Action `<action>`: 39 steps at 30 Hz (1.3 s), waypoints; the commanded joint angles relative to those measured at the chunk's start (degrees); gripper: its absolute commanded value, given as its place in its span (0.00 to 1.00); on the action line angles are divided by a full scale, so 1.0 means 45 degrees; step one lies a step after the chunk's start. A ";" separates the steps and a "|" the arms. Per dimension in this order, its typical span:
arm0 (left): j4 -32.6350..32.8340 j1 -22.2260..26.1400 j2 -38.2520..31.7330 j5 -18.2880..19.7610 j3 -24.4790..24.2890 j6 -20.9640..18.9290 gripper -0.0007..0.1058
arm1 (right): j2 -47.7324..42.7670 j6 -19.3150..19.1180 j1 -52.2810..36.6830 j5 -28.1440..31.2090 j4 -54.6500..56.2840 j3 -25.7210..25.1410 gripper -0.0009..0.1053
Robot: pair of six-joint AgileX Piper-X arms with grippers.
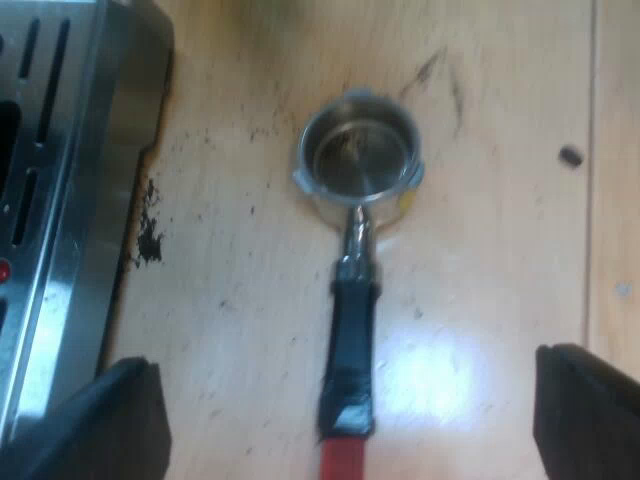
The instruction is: Put the handle in the coffee machine
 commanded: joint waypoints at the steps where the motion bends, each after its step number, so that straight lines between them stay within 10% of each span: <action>1: 0.0195 0.0017 -0.0747 0.0864 -0.0060 -0.0578 0.72 | -0.0042 0.0771 0.0686 0.0978 0.0112 -0.0118 0.91; 18: 0.0763 0.0017 -0.1418 0.2584 0.0504 -0.0555 0.72 | 0.2175 0.1741 0.0835 0.0904 0.0112 -0.0118 0.91; 39: 0.0724 0.0017 -0.1418 0.2899 0.0515 -0.0555 0.72 | 0.3790 0.0103 -0.0180 -0.1390 -0.2981 0.1782 0.91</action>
